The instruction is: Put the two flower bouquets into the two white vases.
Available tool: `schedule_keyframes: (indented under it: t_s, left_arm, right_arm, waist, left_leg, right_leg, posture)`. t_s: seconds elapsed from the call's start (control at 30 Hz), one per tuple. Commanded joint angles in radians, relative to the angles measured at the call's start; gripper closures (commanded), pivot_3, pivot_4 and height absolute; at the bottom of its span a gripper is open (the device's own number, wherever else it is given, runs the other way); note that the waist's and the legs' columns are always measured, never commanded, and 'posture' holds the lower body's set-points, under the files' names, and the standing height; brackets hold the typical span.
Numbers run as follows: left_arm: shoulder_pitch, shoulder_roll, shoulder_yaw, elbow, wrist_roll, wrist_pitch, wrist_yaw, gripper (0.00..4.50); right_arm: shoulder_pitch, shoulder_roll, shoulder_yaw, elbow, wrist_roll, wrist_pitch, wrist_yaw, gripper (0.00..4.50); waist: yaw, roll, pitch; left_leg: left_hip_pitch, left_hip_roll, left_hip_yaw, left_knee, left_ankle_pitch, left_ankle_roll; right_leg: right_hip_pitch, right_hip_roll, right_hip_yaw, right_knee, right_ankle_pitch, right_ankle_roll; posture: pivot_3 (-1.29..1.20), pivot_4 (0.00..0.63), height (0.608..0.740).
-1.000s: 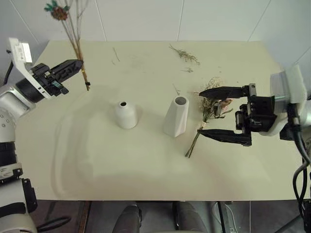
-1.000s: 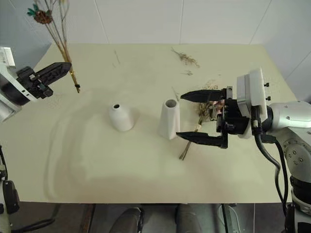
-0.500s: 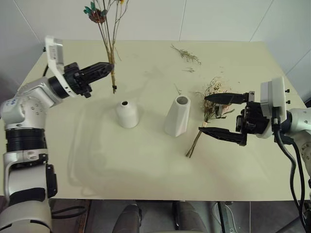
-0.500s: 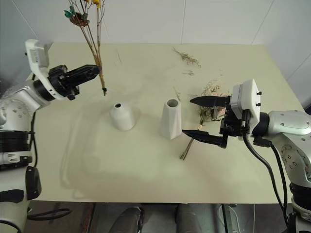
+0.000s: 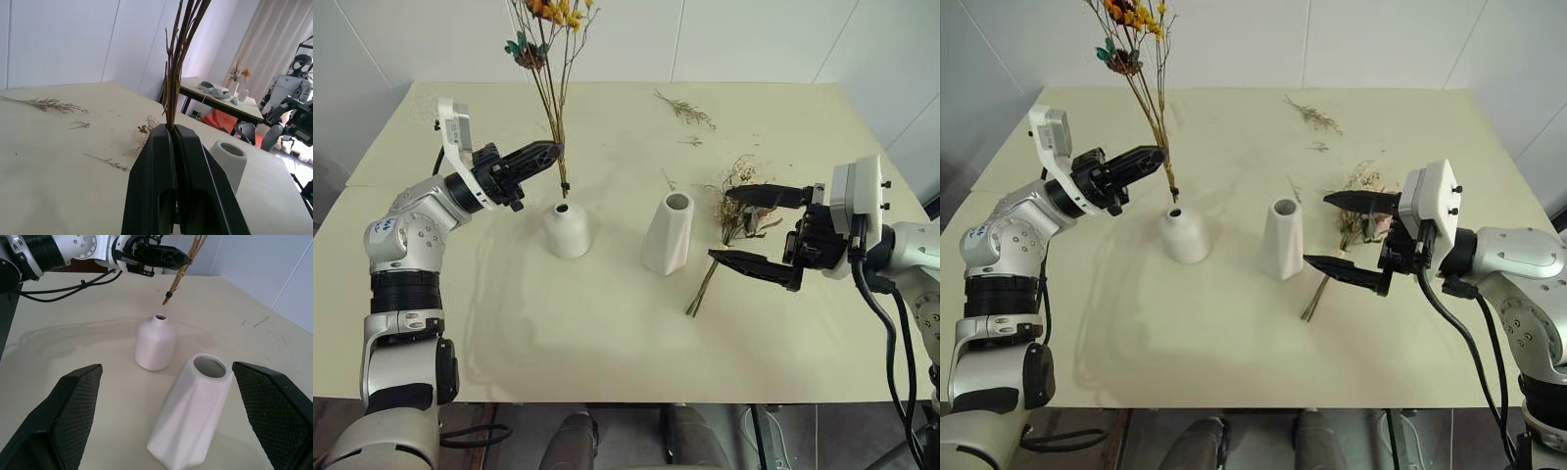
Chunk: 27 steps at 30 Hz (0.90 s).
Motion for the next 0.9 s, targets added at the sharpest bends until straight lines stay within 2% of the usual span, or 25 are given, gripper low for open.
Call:
schedule_keyframes:
  t_s: [0.03, 0.47, 0.67, 0.9]
  left_arm:
    - [0.005, 0.009, 0.036, -0.016, 0.004, -0.025, -0.010, 4.47]
    - [0.045, -0.055, 0.023, 0.018, 0.051, -0.096, -0.018, 4.47]
    - [0.019, -0.055, 0.051, 0.067, 0.061, -0.141, -0.003, 4.47]
    - [0.011, -0.032, 0.064, 0.067, 0.051, -0.116, -0.027, 4.47]
  right_arm:
    - [-0.005, -0.003, -0.035, -0.038, 0.020, 0.000, -0.019, 0.00]
    - [-0.019, -0.003, -0.033, -0.042, 0.032, 0.010, -0.050, 0.00]
    - [-0.003, -0.003, -0.042, -0.055, 0.040, 0.016, -0.066, 0.00]
    - [-0.001, 0.000, -0.040, -0.053, 0.041, 0.013, -0.069, 0.00]
  waist:
    - [0.000, 0.000, 0.000]
    - [0.001, 0.000, 0.000]
    - [0.001, 0.000, 0.000]
    - [0.000, 0.000, 0.000]
  left_leg:
    - [0.000, 0.000, 0.000, 0.000, 0.000, 0.000]
    - [0.000, 0.000, 0.000, 0.000, 0.000, 0.000]
    - [0.000, 0.000, 0.000, 0.001, 0.000, 0.000]
    - [0.000, 0.000, 0.000, 0.001, 0.000, 0.000]
  right_leg:
    - [0.000, 0.000, 0.000, 0.000, 0.000, 0.000]
    - [0.000, 0.000, 0.000, 0.000, 0.000, 0.000]
    - [0.000, 0.000, 0.000, 0.001, 0.000, 0.000]
    - [0.000, 0.000, 0.000, 0.001, 0.000, 0.000]
  posture:
    - [0.00, 0.150, 0.740]
    - [0.00, 0.150, 0.740]
    - [0.00, 0.150, 0.740]
    - [0.00, 0.150, 0.740]
